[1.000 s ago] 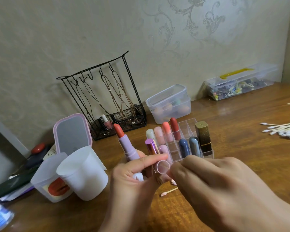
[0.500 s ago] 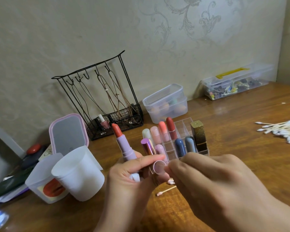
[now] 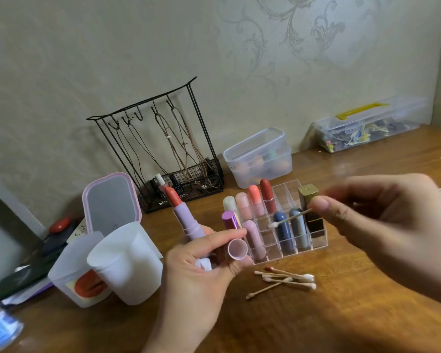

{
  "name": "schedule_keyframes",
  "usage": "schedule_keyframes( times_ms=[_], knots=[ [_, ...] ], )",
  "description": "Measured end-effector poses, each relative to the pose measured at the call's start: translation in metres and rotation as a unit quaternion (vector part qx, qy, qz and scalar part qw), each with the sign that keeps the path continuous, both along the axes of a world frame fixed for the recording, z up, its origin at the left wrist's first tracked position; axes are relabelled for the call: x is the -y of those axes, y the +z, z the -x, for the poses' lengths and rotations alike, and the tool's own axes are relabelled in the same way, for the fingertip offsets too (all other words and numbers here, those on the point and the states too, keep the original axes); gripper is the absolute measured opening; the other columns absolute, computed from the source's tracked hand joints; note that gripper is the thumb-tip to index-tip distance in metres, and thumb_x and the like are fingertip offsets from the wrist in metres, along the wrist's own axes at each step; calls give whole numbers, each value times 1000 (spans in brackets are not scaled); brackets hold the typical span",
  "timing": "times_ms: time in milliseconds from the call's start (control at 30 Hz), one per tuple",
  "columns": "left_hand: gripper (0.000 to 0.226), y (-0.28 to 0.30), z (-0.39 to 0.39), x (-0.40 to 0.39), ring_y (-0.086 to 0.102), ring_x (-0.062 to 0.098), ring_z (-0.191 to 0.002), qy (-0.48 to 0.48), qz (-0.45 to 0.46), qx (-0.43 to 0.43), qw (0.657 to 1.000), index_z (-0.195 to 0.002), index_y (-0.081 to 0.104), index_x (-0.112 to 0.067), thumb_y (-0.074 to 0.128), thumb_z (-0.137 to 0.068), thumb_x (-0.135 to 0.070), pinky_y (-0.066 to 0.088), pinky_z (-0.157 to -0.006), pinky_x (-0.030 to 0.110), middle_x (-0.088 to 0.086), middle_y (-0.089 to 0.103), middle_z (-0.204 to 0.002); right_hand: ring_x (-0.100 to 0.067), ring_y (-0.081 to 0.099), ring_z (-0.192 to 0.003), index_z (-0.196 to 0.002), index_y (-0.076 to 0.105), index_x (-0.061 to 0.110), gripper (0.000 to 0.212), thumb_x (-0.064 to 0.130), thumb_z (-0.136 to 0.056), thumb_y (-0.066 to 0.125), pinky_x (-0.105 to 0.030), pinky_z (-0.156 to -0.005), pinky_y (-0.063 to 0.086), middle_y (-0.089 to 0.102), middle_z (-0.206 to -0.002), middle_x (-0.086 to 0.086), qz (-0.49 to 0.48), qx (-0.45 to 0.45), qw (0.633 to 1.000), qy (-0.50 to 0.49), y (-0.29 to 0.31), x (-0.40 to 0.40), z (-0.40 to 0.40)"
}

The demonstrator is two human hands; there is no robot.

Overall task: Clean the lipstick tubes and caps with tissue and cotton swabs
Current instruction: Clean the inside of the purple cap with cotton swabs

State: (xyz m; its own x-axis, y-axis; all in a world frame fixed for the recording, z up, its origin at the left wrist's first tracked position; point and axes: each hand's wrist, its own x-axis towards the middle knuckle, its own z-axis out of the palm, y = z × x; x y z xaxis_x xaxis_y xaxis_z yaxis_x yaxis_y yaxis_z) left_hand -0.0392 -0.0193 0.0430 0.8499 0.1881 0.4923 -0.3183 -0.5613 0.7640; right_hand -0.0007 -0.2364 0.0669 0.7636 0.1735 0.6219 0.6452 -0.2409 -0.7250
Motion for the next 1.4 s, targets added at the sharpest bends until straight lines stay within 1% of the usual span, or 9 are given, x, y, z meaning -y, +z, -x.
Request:
schedule_keyframes(
  times_ms=[133, 300, 567, 667, 767, 900, 1067, 1233, 1400],
  knots=[
    [32, 1, -1, -3, 58, 6, -80, 2, 7, 7, 1000, -77, 72, -54, 75, -50, -38, 46, -62, 10, -15, 62, -81, 2, 56, -49, -67, 75, 30, 15, 36, -81, 74, -11, -46, 40, 64, -56, 22, 116, -111, 987, -30, -16, -6, -13],
    [33, 3, -1, -4, 60, 7, -85, -2, 14, 10, 1000, -80, 75, -50, 77, -49, -35, 48, -67, 10, -12, 64, -83, 7, 61, -61, -82, 77, 44, 11, 53, -78, 72, -18, -59, 51, 65, -59, 28, 192, -194, 962, -18, -42, -23, -15],
    [33, 1, -2, -10, 60, 10, -88, -3, -4, 10, 1000, -82, 72, -54, 76, -52, -42, 51, -72, 14, -14, 65, -82, 4, 53, -62, -105, 71, 49, 25, 58, -83, 66, -13, -46, 34, 52, -65, 19, 350, -180, 918, -49, -31, -24, -9],
    [32, 1, -1, -9, 60, 11, -89, -9, -10, 18, 1000, -83, 72, -54, 73, -52, -48, 51, -73, 14, -13, 64, -83, 3, 52, -50, -93, 74, 41, 24, 59, -80, 65, -12, -44, 34, 53, -51, 16, 300, -130, 943, -56, -19, -16, -5],
    [28, 1, 0, -9, 59, 11, -93, -4, -13, 36, 999, -81, 73, -51, 71, -53, -51, 48, -73, 10, -15, 65, -85, -3, 48, -40, -74, 72, 39, 14, 50, -82, 72, -11, -41, 33, 58, -50, 17, 125, -14, 990, -65, 5, 6, -1],
    [30, 0, 1, -7, 58, 1, -95, 3, -29, 51, 998, -86, 69, -47, 71, -56, -43, 44, -71, 3, -22, 66, -89, -12, 44, -52, -90, 75, 34, 26, 58, -83, 67, -32, -53, 37, 56, -54, 9, -62, 24, 982, -175, 22, 68, -25],
    [35, -2, 1, 1, 59, 3, -89, -10, -53, 45, 998, -83, 70, -56, 74, -55, -34, 45, -66, 6, -22, 64, -89, -30, 65, -80, -85, 73, 33, 12, 36, -80, 62, -41, -75, 54, 73, -88, 4, 132, -132, 893, -410, -8, 126, -79],
    [42, -5, 2, 6, 59, 2, -89, -18, -80, 48, 996, -84, 66, -63, 75, -53, -35, 47, -66, 14, -25, 64, -91, -27, 61, -102, -73, 64, 41, 25, 19, -84, 62, -33, -79, 50, 69, -107, 2, 323, -265, 812, -408, -26, 122, -95],
    [45, -7, 3, 9, 57, 0, -92, -17, -98, 41, 994, -84, 64, -65, 75, -52, -36, 46, -65, 18, -30, 62, -94, -24, 62, -90, -65, 66, 39, 19, 27, -78, 73, -35, -80, 56, 67, -92, 2, 357, -289, 813, -356, -36, 128, -98]
  ],
)
